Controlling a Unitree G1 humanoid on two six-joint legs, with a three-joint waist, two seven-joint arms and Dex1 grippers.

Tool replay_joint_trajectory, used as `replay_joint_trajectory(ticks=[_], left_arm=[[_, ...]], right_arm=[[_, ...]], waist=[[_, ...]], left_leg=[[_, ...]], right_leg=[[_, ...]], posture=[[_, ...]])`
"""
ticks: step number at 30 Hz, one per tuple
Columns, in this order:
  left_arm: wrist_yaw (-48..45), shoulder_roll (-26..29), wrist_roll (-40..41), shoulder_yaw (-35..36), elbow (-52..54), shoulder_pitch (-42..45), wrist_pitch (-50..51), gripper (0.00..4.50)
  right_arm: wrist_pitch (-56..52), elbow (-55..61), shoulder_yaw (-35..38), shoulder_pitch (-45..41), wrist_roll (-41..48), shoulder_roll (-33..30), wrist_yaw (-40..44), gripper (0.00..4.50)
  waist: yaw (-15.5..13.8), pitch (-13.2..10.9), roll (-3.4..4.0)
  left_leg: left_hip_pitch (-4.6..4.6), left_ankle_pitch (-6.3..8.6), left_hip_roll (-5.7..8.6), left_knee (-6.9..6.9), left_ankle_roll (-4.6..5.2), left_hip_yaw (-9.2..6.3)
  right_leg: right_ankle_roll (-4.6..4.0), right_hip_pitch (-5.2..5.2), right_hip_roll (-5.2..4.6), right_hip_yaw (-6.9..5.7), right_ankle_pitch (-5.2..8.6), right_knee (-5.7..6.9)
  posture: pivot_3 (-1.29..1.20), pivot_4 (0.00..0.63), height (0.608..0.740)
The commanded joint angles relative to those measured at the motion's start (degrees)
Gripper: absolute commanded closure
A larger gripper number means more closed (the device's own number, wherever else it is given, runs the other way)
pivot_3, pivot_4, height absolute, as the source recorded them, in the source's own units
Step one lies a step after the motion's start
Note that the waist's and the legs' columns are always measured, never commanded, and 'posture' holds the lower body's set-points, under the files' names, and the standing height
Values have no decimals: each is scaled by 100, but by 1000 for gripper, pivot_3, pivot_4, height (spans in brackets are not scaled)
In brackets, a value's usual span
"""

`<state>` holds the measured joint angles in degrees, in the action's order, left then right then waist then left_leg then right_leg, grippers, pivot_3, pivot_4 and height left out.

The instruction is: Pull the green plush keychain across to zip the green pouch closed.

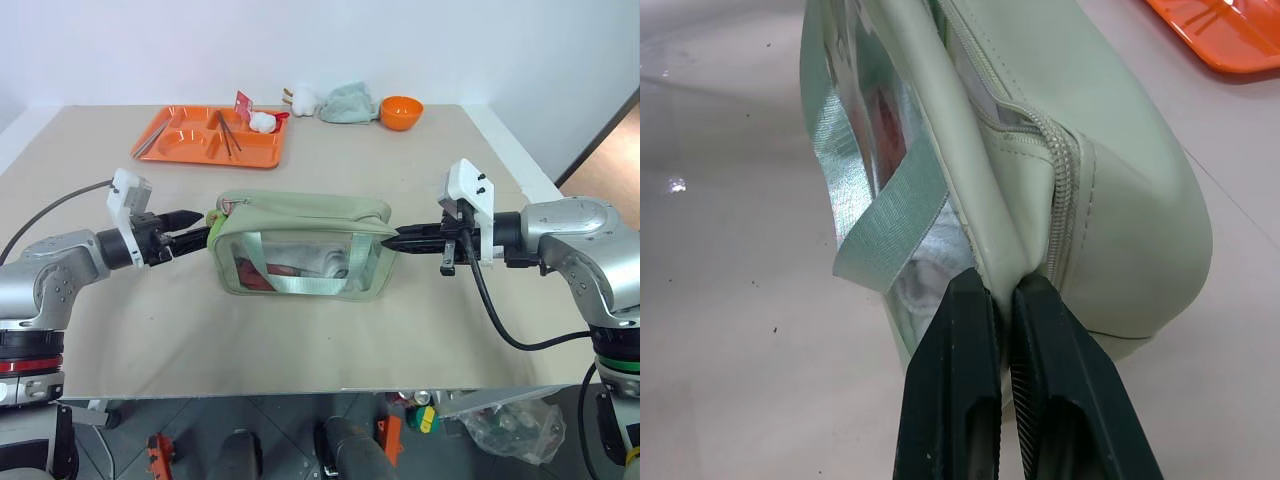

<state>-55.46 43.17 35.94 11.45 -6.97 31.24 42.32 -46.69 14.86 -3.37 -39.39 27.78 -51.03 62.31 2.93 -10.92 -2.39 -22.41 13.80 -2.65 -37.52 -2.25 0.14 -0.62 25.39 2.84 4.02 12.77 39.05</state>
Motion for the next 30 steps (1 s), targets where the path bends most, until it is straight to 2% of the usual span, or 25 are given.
replay_joint_trajectory(ticks=[1, 9, 16, 23, 26, 30], left_arm=[[-61, 37, 17, 107, 38, 85, -95, 1828], [-95, 25, 36, 111, 75, 79, -124, 4488], [-78, 39, 2, 147, 105, 147, -221, 4488], [73, -70, 479, 466, 139, 1336, -88, 4488], [-193, -49, 554, 345, 127, 1809, -168, 4488], [-556, -90, 211, -300, 260, 2158, -380, 4488]], right_arm=[[-23, 183, 117, -17, 71, -76, -10, 4500], [7, 130, 89, -71, 60, -47, -14, 4500], [18, 124, 84, -82, 60, -38, -11, 4500], [51, 67, 47, -144, 24, -27, 4, 4500], [65, 50, 40, -169, 19, -19, 9, 4500], [93, 36, 35, -181, 0, 2, -28, 4500]], waist=[[2, 0, 0], [1, 0, 0], [0, 0, 0], [-13, 0, -3], [-10, 0, -3], [-16, 0, -2]], left_leg=[[0, 0, 0, 0, 0, 0], [0, 0, 0, 0, 0, 0], [0, 0, 0, 0, 0, -1], [-6, -1, 1, -7, -2, -7], [-6, -1, 2, -5, -2, -3], [-5, -1, 2, -2, -2, -2]], right_leg=[[0, 0, 0, 0, 0, 0], [0, 0, 0, 0, 0, 0], [0, 0, 0, -1, 0, 0], [2, -1, -1, -8, -2, 0], [3, -1, -1, -5, -2, -2], [4, 0, 0, -2, -1, -2]], posture=[[0, 150, 740], [0, 150, 740], [0, 150, 740], [0, 150, 740], [0, 150, 740], [0, 150, 740]])
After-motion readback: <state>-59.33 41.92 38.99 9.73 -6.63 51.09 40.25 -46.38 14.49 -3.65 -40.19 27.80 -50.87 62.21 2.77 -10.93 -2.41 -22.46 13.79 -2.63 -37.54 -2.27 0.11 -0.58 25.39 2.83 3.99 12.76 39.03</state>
